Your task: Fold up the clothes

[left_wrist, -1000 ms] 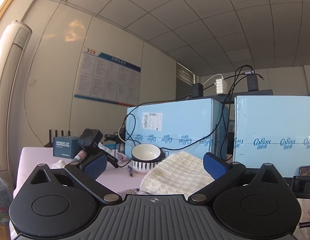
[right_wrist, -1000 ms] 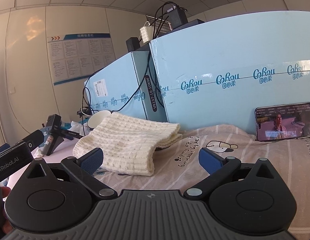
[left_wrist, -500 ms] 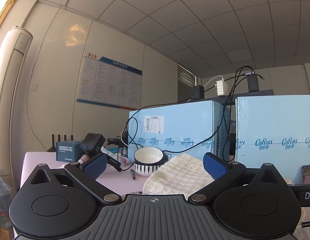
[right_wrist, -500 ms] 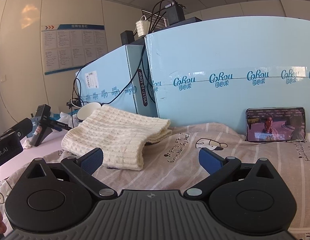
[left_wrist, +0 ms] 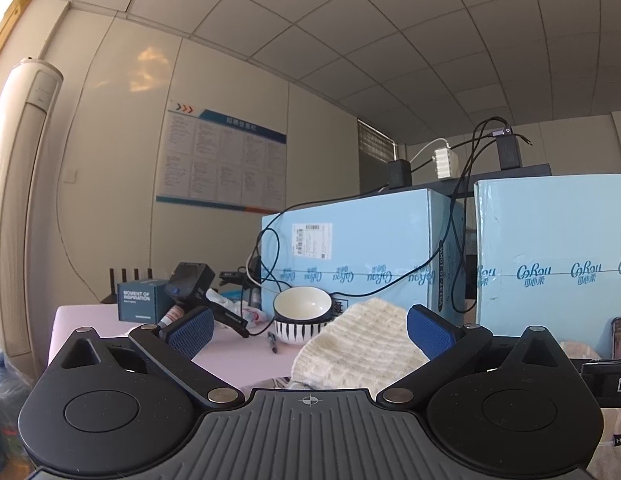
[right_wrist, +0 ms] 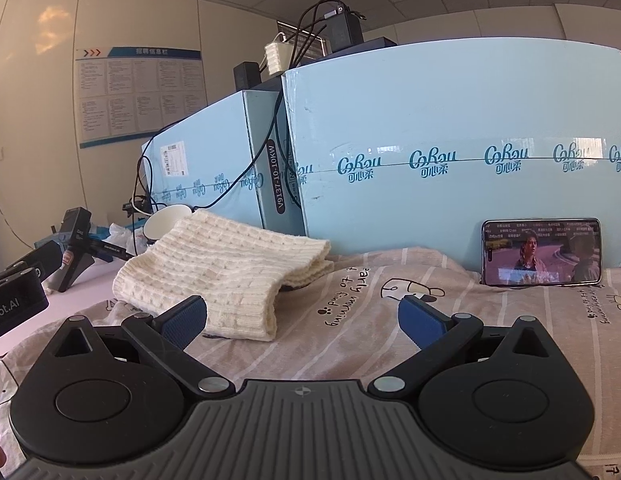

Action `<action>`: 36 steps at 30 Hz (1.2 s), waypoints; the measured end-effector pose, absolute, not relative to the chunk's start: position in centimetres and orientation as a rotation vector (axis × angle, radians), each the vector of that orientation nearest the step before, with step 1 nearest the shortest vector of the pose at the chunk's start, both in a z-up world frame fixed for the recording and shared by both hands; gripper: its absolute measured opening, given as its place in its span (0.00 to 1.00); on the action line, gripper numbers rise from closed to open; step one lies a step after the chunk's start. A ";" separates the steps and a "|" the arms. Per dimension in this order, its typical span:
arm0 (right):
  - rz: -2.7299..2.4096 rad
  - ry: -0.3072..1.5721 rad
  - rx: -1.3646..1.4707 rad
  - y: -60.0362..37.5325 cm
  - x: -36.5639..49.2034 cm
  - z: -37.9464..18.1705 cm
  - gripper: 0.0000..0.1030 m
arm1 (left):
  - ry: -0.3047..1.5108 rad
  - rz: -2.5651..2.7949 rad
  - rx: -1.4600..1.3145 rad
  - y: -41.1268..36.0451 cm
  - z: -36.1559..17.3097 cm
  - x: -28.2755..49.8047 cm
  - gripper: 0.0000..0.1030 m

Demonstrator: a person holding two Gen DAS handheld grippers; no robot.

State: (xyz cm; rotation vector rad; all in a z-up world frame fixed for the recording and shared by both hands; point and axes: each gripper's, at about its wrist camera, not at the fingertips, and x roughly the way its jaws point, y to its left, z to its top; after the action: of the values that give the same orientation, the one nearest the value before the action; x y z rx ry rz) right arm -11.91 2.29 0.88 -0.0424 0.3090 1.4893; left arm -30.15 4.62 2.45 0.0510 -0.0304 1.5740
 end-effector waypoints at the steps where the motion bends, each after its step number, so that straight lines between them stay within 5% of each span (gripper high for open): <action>1: 1.489 0.308 -0.043 2.3 -11.9 0.9 1.00 | -0.030 1.574 0.050 4.6 2.5 -30.1 1.00; 36: 1.428 0.277 -0.098 2.6 -12.6 0.8 1.00 | 0.010 1.567 0.048 5.2 2.4 -29.6 1.00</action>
State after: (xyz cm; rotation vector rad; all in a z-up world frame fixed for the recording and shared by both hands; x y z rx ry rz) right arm -12.62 2.59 0.82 -0.0980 0.2773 1.4283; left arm -29.61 5.25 2.39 0.0483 0.0099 1.5668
